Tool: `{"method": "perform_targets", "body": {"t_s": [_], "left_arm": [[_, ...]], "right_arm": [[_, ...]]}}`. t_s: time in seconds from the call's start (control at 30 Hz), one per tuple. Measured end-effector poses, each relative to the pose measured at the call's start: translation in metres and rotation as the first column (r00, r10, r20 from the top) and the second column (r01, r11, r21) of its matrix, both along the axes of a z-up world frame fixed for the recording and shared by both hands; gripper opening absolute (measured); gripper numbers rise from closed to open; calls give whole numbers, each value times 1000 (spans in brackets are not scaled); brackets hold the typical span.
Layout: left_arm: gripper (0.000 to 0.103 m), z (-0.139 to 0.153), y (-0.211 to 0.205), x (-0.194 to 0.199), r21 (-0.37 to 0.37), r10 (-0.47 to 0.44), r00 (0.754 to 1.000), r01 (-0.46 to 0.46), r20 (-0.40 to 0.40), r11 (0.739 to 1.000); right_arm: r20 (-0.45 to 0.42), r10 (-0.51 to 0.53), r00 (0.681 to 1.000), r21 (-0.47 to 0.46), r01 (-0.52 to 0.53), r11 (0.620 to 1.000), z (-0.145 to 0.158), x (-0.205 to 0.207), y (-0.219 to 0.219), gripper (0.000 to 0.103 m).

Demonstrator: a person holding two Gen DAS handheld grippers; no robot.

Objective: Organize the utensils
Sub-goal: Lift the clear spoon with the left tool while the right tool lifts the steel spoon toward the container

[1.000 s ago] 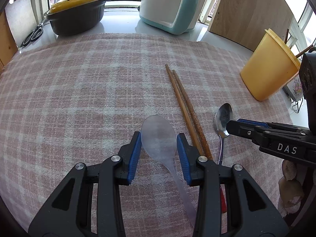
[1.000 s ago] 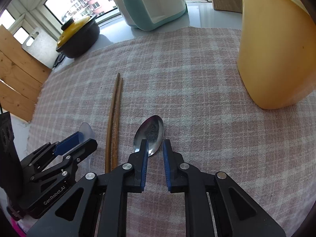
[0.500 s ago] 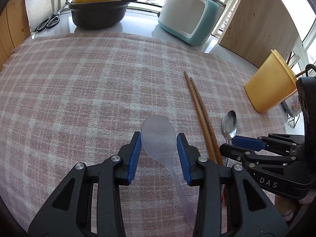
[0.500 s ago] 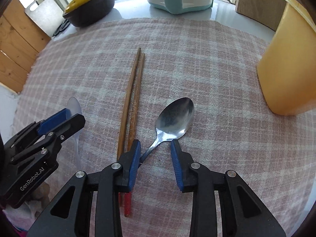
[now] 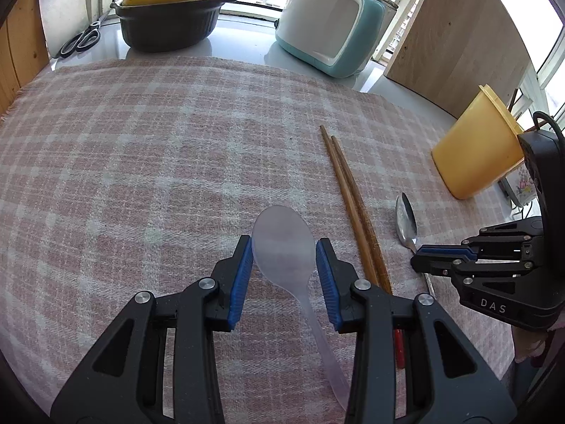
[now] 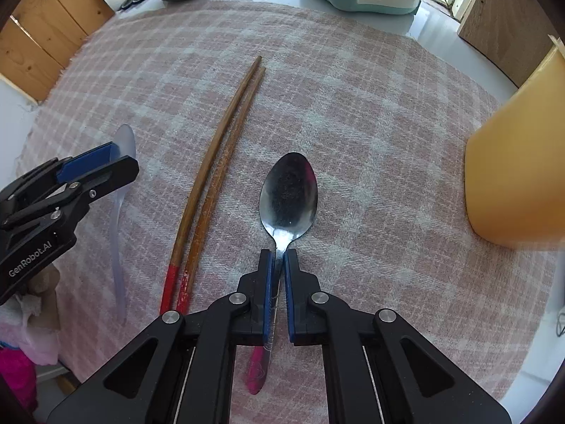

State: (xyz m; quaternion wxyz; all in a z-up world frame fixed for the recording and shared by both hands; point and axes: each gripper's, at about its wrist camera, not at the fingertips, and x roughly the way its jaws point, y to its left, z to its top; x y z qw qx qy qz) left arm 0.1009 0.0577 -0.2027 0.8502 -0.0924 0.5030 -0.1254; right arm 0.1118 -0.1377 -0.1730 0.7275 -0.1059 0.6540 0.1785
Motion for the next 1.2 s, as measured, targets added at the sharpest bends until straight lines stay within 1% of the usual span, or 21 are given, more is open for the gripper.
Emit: {"method": "perform_targets", "body": {"t_s": [0.07,0.13,0.3,0.47,0.63,0.67,0.87,1.2], "left_arm": [[37,2,0,-1,-4,-2,1000,2,3,1000],[37,6,-1,-3,-2,-5,1000,5,8,1000],[37,17,-6,-10,7,-10,1000,10,28,1000],[37,34,-16,-22,12,-5,998,4,58,1000],[37,51,-30,-36,21,18,996,-20,93,1000],[37,55,-34,-40,23,23,995,-25,98,999],[37,70,-58,-57,50,54,991,-60,120,997],[37,94,-92,-76,69,92,983,-104,162,992]], "right_arm": [[9,9,1000,0,-9,1000,1,-2,1,5],[15,-9,1000,28,8,1000,4,-4,-2,3],[69,-51,996,102,44,994,21,-23,-16,3],[133,-64,989,156,43,987,36,-34,-35,3],[204,-40,978,193,-1,981,49,-44,-49,3],[218,-33,975,197,-11,980,50,-45,-42,3],[277,6,961,241,-76,968,65,-57,-58,3],[390,52,919,272,-169,947,95,-77,-87,3]]}}
